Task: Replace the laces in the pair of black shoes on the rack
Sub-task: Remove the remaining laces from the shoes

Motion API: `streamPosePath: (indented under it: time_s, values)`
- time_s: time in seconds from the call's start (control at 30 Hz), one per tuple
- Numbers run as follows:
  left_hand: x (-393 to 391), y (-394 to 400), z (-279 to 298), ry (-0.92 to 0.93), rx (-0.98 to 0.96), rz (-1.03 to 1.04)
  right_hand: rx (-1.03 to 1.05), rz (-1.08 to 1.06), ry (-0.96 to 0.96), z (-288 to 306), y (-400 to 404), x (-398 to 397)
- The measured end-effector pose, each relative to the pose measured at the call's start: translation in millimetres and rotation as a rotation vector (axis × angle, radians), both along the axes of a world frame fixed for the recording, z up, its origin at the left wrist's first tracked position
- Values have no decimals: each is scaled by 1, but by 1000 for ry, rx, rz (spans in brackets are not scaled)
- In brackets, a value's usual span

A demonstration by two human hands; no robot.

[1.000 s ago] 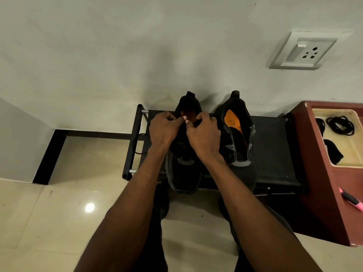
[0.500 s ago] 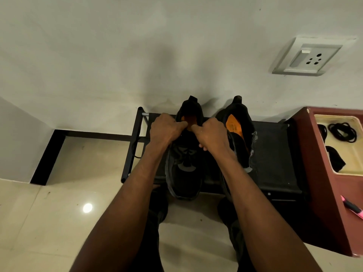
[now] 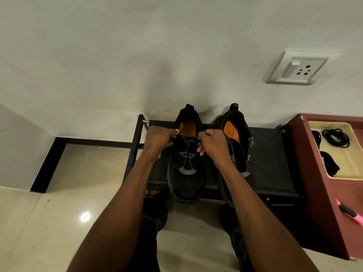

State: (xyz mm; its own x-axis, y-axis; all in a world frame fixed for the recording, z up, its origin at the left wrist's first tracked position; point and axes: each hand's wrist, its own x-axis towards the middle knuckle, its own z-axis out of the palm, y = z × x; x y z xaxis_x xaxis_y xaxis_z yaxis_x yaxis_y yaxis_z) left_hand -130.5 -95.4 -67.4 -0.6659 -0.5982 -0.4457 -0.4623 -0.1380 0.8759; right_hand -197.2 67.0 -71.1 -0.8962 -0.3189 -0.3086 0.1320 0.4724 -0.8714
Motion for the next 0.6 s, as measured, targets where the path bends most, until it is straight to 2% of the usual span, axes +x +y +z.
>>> streamPosePath:
  time_s: [0.1,0.2,0.27,0.37,0.47,0.6]
  values:
    - [8,5,-7,88,-338,-138,-28,29,128,-1,4,4]
    - [15,2,-4,265,-542,-303,-12,141,376,-5,8,9]
    - [21,0,-3,289,-549,-437,31,236,475,-7,9,15]
    - [27,3,-4,236,-550,-577,53,274,525,-9,11,17]
    - [27,5,-6,218,-611,-583,38,303,535,-11,15,16]
    - [23,9,-12,230,-707,-544,128,335,552,-14,15,24]
